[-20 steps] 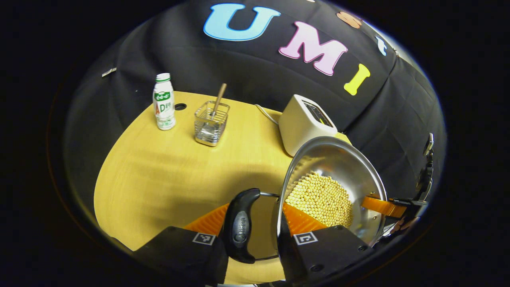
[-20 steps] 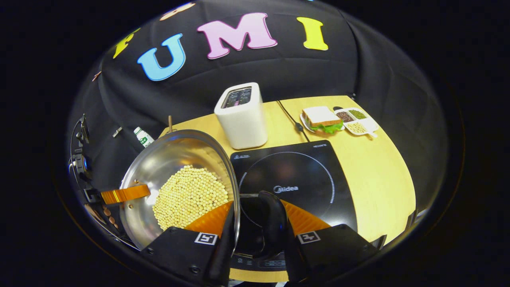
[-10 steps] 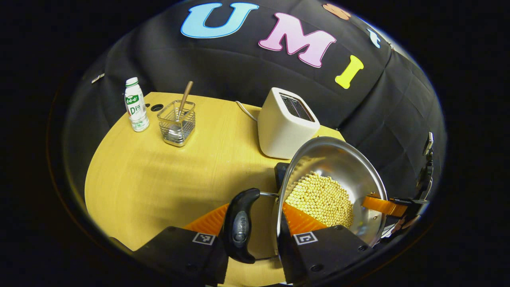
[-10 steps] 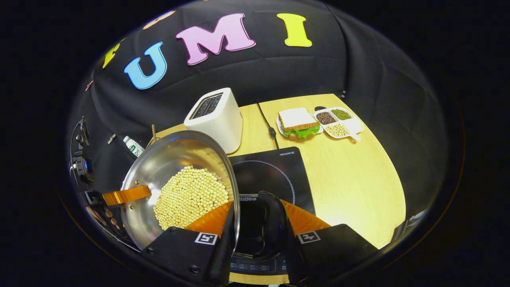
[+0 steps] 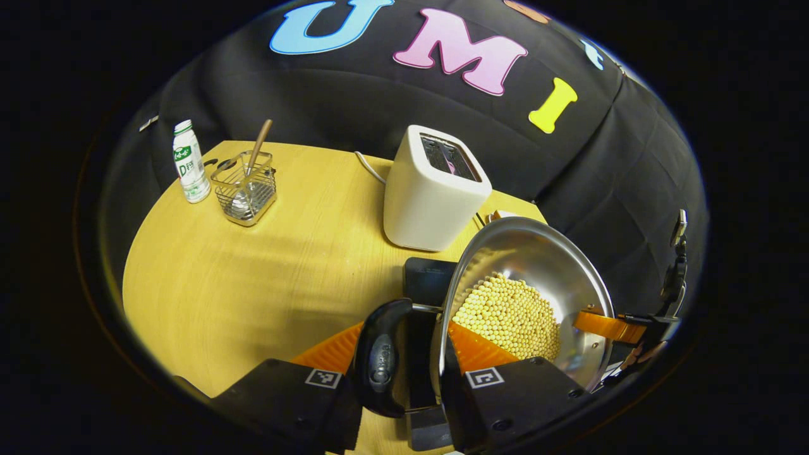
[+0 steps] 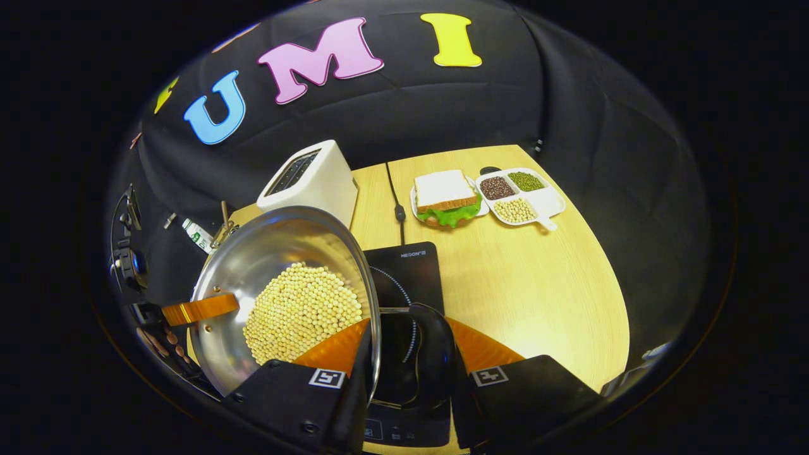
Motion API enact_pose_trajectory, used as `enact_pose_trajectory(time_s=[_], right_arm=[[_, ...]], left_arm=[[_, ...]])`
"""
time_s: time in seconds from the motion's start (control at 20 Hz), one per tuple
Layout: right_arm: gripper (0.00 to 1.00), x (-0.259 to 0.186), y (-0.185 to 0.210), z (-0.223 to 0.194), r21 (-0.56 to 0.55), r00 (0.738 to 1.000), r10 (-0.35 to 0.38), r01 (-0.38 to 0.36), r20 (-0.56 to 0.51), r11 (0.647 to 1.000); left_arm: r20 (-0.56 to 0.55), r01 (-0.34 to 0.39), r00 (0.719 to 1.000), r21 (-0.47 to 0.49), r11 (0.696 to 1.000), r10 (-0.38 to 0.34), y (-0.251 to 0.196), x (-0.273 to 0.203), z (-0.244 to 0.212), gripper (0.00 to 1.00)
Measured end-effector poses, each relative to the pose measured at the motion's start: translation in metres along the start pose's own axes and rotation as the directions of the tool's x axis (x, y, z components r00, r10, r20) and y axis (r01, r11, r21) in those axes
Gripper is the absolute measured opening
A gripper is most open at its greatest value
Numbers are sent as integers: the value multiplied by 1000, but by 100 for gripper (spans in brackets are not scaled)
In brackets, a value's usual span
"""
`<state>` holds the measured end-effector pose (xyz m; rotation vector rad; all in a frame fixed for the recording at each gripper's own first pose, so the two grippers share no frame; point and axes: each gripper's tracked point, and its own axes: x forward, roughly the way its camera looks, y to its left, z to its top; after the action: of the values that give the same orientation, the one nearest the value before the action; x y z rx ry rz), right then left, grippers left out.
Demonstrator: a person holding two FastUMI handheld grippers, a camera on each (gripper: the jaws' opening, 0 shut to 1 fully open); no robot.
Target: First push the handle of the pot to place it horizontally, then grasp the pot with both hands and set it on the induction cooktop.
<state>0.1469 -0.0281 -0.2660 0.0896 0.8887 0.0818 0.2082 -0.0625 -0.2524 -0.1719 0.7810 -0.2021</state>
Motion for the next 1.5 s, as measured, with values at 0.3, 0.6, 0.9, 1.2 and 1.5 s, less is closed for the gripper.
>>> enact_pose_trajectory(time_s=[0.3,0.6,0.9,1.2,1.5], right_arm=[[58,20,-20,5,-8,1000,8,-8,-26,1000],[58,35,-28,4,-5,999,3,-3,-42,1000],[58,45,-30,0,-13,998,-2,1,-58,1000],[53,52,-31,1,-32,999,-6,4,-50,999],[59,50,-32,1,-37,999,-8,7,-51,999]], left_arm=[[1,-16,1000,-10,1000,16,-15,20,-3,57],[10,-25,1000,-1,1000,25,-16,36,0,57],[4,-27,1000,-13,1000,27,-13,46,-5,57],[-12,-22,1000,-42,999,22,-8,53,-14,57],[-25,-48,999,16,999,48,-7,54,-18,62]])
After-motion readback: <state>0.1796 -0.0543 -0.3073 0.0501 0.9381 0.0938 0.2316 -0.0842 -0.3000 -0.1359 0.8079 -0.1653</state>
